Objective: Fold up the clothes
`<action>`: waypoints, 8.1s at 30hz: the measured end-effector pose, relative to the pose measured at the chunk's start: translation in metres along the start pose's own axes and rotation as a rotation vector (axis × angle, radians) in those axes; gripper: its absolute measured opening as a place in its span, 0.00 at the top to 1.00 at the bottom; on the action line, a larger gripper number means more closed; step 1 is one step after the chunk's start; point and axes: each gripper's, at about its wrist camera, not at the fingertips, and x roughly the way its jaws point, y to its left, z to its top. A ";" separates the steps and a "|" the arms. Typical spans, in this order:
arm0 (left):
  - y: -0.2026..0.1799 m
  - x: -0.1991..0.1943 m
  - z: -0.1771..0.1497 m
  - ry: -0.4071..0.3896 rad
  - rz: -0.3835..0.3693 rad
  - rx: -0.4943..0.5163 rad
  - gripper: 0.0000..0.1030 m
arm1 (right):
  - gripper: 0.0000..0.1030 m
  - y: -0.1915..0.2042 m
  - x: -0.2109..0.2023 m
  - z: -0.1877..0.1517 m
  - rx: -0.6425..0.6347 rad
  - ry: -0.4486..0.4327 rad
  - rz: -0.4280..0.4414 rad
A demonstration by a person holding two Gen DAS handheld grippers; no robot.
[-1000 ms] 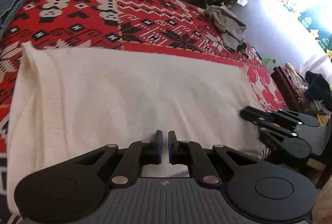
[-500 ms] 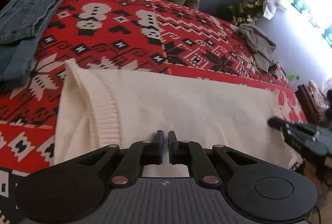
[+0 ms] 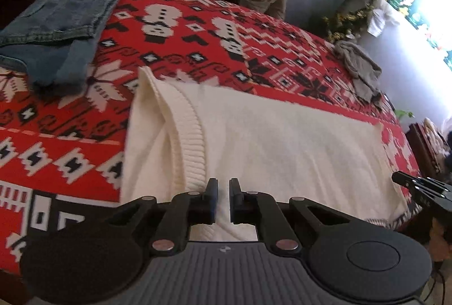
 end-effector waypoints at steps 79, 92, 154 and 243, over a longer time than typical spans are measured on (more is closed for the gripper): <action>-0.018 -0.042 -0.066 -0.015 -0.087 0.085 0.96 | 0.92 0.014 -0.041 -0.046 0.027 0.055 0.139; -0.072 0.006 -0.071 0.047 -0.127 0.202 0.96 | 0.92 0.081 -0.029 -0.028 -0.069 0.049 0.280; 0.077 -0.021 -0.016 -0.049 -0.020 -0.158 0.98 | 0.90 0.063 -0.045 -0.008 -0.063 0.032 0.185; 0.010 -0.056 -0.029 -0.081 0.058 -0.028 0.82 | 0.98 -0.015 0.031 0.015 -0.012 0.082 0.075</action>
